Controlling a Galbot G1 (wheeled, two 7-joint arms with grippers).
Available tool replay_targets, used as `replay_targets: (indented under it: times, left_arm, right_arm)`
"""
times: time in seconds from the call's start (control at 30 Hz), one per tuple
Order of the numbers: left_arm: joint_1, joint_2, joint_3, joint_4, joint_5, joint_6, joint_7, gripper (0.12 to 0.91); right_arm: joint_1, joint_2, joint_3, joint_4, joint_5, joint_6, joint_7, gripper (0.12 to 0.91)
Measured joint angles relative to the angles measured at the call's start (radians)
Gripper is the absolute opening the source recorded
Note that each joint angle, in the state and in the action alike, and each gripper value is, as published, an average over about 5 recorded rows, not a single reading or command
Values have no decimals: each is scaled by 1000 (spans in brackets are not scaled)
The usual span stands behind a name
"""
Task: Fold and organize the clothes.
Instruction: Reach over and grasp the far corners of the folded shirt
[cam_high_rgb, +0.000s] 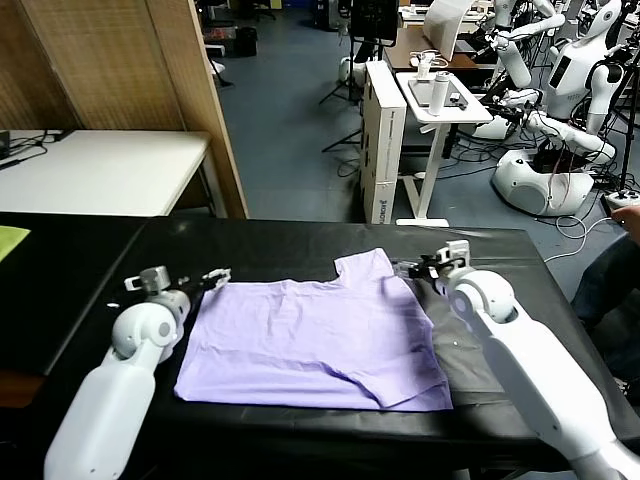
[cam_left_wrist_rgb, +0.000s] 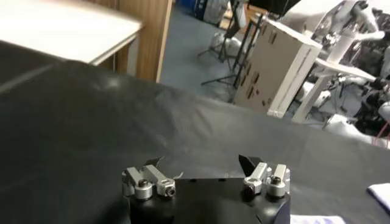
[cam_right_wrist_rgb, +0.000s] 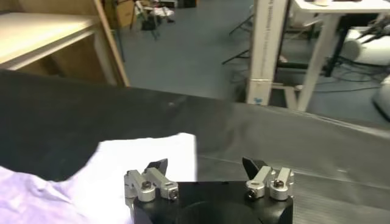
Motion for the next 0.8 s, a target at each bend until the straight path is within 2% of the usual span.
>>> replay_targets:
  times: [0.3, 0.47, 0.53, 0.8]
  left_arm:
    - [16, 0, -3, 2, 1, 0, 0, 907]
    - [31, -1, -2, -18, 2, 2, -3, 907]
    - [37, 1, -3, -21, 3, 2, -2, 903]
    - [56, 5, -9, -30, 8, 2, -3, 769]
  right_arm:
    - [-8, 5, -2, -18, -1, -1, -4, 891]
    - [-11, 15, -1, -30, -1, 1, -7, 782]
    - [-11, 20, 1, -37, -2, 3, -8, 761]
    - [-14, 33, 11, -53, -5, 5, -7, 689]
